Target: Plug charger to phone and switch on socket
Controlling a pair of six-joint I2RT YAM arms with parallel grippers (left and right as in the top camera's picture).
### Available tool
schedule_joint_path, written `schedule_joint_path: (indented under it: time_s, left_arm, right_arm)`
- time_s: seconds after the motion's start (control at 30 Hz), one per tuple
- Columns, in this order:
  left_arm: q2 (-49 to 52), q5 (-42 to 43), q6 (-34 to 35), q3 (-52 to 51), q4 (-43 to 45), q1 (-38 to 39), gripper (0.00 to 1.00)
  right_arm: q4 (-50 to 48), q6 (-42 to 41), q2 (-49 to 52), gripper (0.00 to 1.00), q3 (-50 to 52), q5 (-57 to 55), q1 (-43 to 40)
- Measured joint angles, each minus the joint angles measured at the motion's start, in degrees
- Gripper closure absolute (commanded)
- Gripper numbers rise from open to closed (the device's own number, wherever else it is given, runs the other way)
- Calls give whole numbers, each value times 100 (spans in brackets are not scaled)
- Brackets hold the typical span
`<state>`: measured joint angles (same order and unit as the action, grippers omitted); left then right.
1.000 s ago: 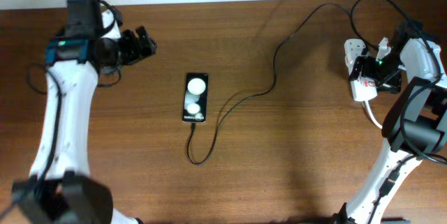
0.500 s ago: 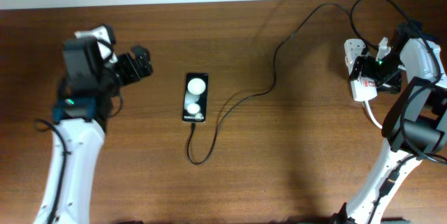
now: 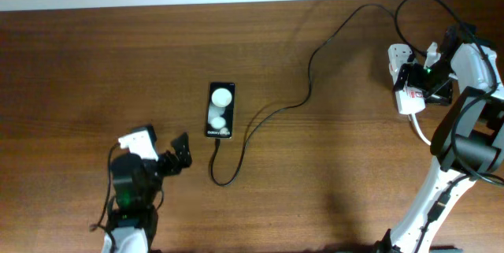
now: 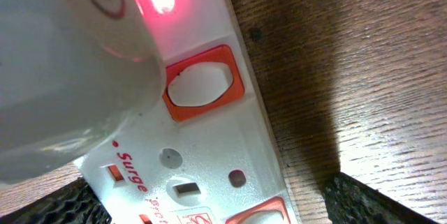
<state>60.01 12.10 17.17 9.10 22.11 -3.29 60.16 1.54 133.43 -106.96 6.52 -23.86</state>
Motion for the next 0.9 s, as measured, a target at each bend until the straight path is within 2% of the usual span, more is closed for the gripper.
schedule_joint_path:
  time_s: [0.13,0.23,0.33,0.4,0.47,0.63,0.73,0.9]
  left_arm:
    - [-708,-22,2,-632,4,0,1]
    - [-1362,-83,2,-828,-498,0,1]
    - [-2538,-216,0,-852,-1316,0,1]
    - [-2981,-313,0,-820,-1801,2,1]
    - [-3742,-472,-4,-857,-2583,0,1]
    - [-5147,-643,-280,-846,-2605,0,1]
    - [-5801,-678,-828,-846,-2603,90,1]
    - [-5912,-951,-1519,-846,-2640,356,1]
  right_arm:
    - [2,2,0,1,0,0,0]
    - [0,0,0,1,-2,0,0]
    - [2,2,0,1,0,0,0]
    - [2,0,0,1,0,2,0]
    - [0,0,0,1,0,0,0]
    - [2,0,0,1,0,0,0]
    - [0,2,0,1,0,0,0]
    - [2,-2,0,2,0,0,0]
